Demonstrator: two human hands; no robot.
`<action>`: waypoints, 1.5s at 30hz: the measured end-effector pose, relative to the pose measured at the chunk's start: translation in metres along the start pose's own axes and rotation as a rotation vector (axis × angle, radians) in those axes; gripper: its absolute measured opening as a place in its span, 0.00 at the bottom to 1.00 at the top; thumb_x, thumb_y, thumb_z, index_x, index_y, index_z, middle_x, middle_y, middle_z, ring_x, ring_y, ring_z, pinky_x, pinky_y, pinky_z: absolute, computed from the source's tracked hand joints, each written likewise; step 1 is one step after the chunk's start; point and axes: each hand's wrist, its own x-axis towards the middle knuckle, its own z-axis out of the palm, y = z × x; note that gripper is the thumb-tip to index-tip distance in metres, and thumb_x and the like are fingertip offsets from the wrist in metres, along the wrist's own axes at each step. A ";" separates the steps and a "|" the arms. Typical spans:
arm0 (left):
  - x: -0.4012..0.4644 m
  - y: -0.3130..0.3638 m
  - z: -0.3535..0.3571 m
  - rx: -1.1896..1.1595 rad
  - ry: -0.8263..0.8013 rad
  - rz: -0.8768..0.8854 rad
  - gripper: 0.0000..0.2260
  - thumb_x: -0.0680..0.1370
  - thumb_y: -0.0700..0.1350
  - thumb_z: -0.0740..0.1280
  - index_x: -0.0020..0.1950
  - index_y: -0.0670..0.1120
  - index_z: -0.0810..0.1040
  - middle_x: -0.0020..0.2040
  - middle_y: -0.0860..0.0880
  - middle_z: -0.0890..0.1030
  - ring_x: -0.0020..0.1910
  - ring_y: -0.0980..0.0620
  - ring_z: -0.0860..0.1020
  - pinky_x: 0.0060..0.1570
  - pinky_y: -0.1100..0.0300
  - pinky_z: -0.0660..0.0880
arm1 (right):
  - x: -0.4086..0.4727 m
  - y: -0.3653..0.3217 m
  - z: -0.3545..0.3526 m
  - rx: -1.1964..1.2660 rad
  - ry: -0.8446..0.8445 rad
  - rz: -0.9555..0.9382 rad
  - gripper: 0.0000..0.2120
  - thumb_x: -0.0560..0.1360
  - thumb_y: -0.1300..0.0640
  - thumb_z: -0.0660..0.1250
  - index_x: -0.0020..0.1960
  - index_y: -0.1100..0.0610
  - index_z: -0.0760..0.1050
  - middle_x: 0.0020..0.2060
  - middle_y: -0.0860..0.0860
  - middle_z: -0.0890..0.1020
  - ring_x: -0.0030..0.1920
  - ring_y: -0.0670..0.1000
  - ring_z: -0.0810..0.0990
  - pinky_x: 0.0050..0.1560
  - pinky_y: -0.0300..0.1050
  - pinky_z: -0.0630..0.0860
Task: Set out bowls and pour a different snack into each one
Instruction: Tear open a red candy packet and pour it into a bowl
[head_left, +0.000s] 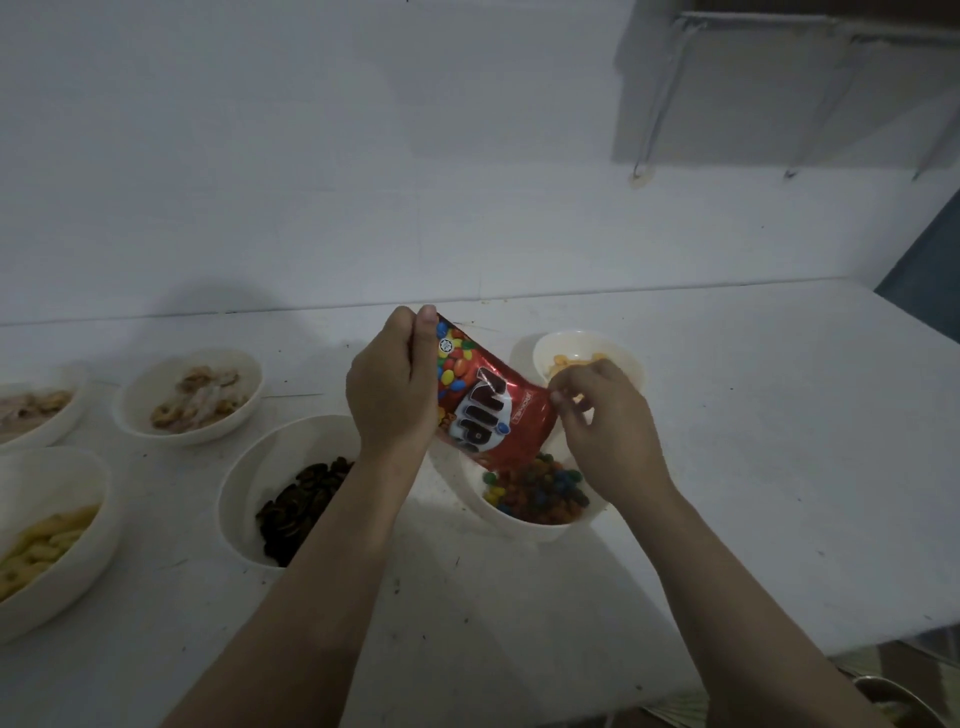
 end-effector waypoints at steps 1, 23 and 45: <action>-0.001 0.000 -0.001 0.007 -0.003 0.002 0.17 0.81 0.58 0.53 0.44 0.46 0.69 0.34 0.55 0.76 0.33 0.61 0.77 0.37 0.61 0.79 | 0.000 -0.001 0.000 -0.019 -0.010 0.007 0.03 0.79 0.58 0.66 0.50 0.54 0.78 0.54 0.50 0.78 0.48 0.47 0.75 0.47 0.41 0.75; -0.034 0.015 0.007 -0.650 -0.491 -0.301 0.24 0.74 0.60 0.64 0.67 0.57 0.62 0.62 0.57 0.75 0.61 0.59 0.76 0.53 0.63 0.78 | -0.005 -0.027 -0.009 0.656 0.196 0.277 0.10 0.83 0.53 0.59 0.51 0.47 0.79 0.46 0.42 0.84 0.49 0.42 0.83 0.48 0.37 0.80; -0.017 0.029 0.027 -0.680 -0.457 -0.402 0.10 0.71 0.55 0.71 0.45 0.50 0.82 0.41 0.51 0.86 0.42 0.53 0.85 0.42 0.59 0.81 | 0.002 -0.002 -0.036 0.868 -0.008 0.287 0.03 0.74 0.59 0.73 0.46 0.58 0.82 0.41 0.50 0.87 0.43 0.48 0.86 0.43 0.43 0.82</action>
